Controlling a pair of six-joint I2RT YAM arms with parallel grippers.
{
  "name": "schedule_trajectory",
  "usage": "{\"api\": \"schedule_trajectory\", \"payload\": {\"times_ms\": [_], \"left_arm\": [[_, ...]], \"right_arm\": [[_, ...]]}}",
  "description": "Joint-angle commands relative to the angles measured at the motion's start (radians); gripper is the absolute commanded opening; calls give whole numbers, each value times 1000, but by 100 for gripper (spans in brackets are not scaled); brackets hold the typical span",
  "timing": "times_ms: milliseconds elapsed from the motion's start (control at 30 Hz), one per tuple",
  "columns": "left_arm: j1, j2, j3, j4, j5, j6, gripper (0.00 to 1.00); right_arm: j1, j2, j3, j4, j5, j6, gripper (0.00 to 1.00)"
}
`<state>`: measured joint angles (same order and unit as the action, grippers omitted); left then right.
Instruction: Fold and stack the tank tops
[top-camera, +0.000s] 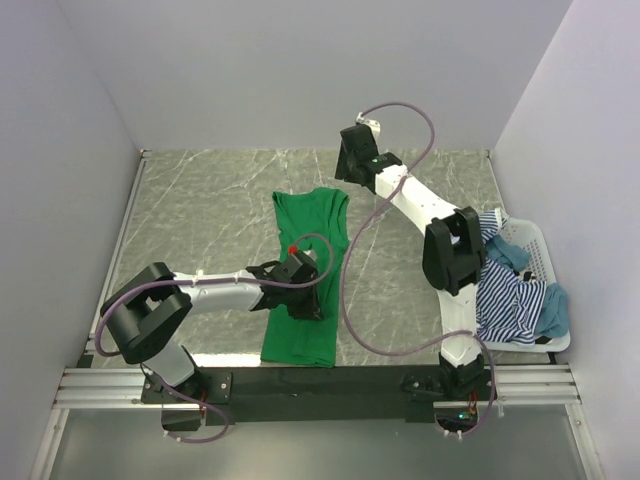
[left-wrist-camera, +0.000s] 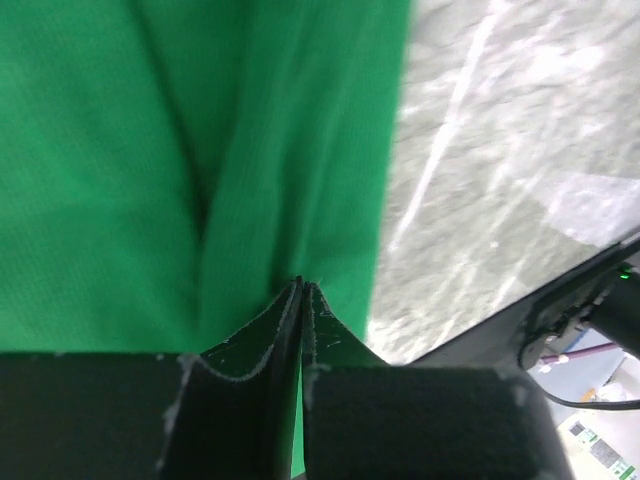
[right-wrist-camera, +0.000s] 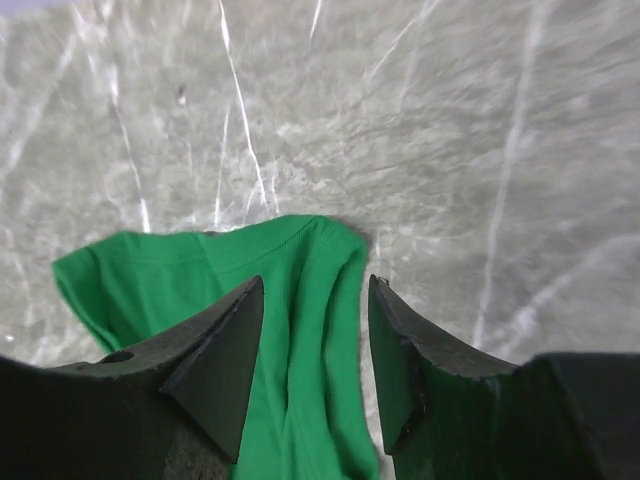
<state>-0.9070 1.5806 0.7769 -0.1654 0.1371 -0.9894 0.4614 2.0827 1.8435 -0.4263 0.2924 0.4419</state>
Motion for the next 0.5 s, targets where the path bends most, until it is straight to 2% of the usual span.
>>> {"api": "schedule_trajectory", "payload": {"times_ms": [0, 267, 467], "left_arm": [[20, -37, -28, 1, 13, -5, 9], [53, -64, -62, -8, 15, 3, 9], [65, -62, -61, -17, 19, 12, 9]], "right_arm": [[-29, 101, 59, 23, -133, -32, 53], [-55, 281, 201, -32, -210, -74, 54], [-67, 290, 166, -23, -208, -58, 53]]}}
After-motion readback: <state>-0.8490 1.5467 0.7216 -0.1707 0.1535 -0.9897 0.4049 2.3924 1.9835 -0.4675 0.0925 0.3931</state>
